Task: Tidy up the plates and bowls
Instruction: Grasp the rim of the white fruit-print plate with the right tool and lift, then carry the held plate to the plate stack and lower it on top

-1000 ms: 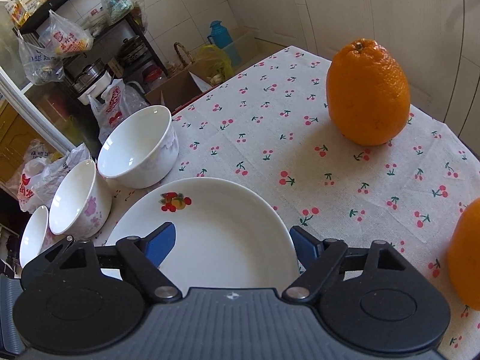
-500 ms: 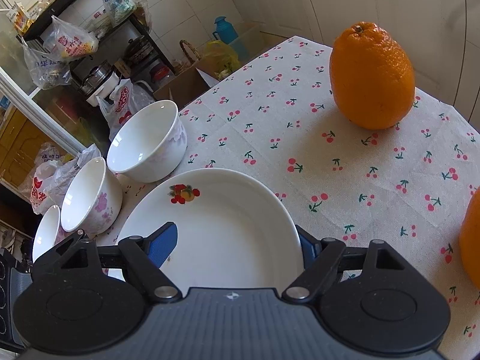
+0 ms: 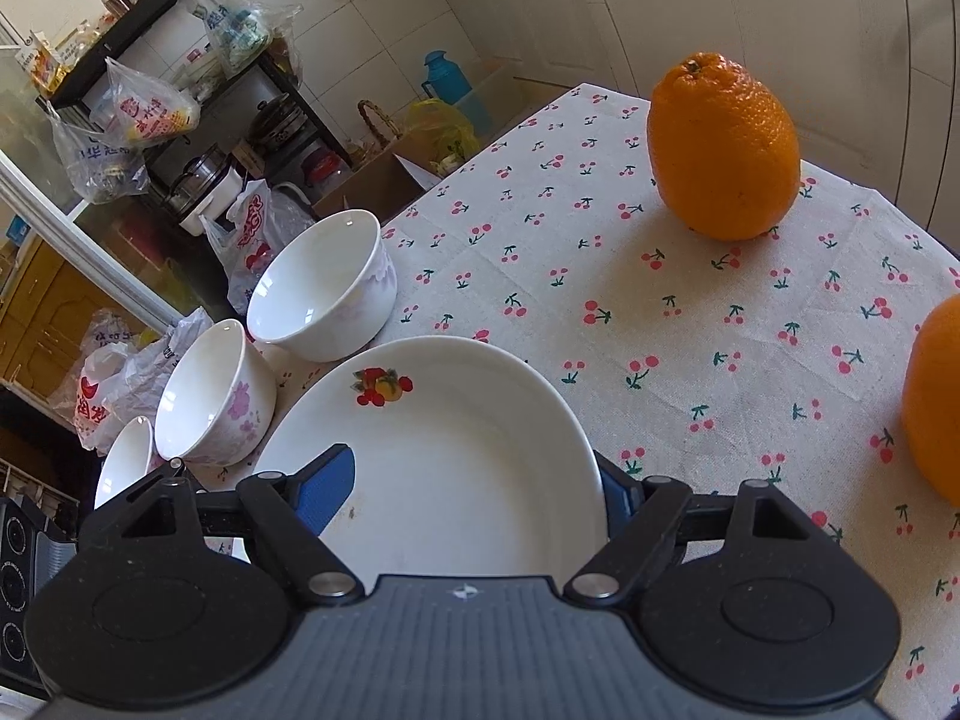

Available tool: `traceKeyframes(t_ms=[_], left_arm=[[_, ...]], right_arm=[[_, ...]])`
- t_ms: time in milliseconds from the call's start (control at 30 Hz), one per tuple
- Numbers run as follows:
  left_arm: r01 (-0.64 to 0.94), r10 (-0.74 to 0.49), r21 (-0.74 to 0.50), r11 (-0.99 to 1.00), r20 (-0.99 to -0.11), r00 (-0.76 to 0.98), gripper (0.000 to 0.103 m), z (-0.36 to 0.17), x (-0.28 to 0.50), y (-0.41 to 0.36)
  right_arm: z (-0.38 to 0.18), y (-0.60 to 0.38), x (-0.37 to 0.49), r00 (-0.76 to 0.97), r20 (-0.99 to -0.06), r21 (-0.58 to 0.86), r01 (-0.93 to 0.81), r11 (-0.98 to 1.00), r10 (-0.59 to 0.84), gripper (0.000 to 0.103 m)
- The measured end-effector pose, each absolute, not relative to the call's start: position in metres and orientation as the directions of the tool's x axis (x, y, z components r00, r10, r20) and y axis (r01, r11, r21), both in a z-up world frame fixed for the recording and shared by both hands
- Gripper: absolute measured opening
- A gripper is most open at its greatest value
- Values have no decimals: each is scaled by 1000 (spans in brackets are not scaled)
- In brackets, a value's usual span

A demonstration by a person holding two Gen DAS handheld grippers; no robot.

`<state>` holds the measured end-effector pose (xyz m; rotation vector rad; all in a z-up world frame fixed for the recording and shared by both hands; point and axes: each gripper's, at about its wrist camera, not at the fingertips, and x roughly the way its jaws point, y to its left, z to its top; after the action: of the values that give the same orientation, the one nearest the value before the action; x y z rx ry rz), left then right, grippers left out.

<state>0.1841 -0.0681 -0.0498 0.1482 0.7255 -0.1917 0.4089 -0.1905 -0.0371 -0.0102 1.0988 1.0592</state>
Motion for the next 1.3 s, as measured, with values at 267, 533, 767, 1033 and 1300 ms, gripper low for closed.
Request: traceKeyframes(t_ms=[267, 533, 767, 1033, 1300], left_arm=[[261, -151, 69, 963, -662, 734, 101, -30, 173, -76], [310, -193, 67, 948, -653, 732, 101, -18, 162, -87], [372, -246, 60, 926, -652, 717, 101, -12, 154, -103], [456, -299, 74, 887, -659, 690, 101, -13, 145, -127], [539, -355, 73, 839, -677, 644, 101, -17, 136, -151]], right_arm=[[-22, -208, 392, 86, -712, 462, -690, 557, 697, 85], [-8, -233, 369, 149, -700, 448, -670, 592, 699, 85], [-2, -265, 346, 203, -698, 444, -630, 637, 687, 85], [-5, -306, 319, 257, -691, 457, -569, 684, 676, 86], [-7, -345, 289, 308, -698, 451, -513, 730, 647, 86]])
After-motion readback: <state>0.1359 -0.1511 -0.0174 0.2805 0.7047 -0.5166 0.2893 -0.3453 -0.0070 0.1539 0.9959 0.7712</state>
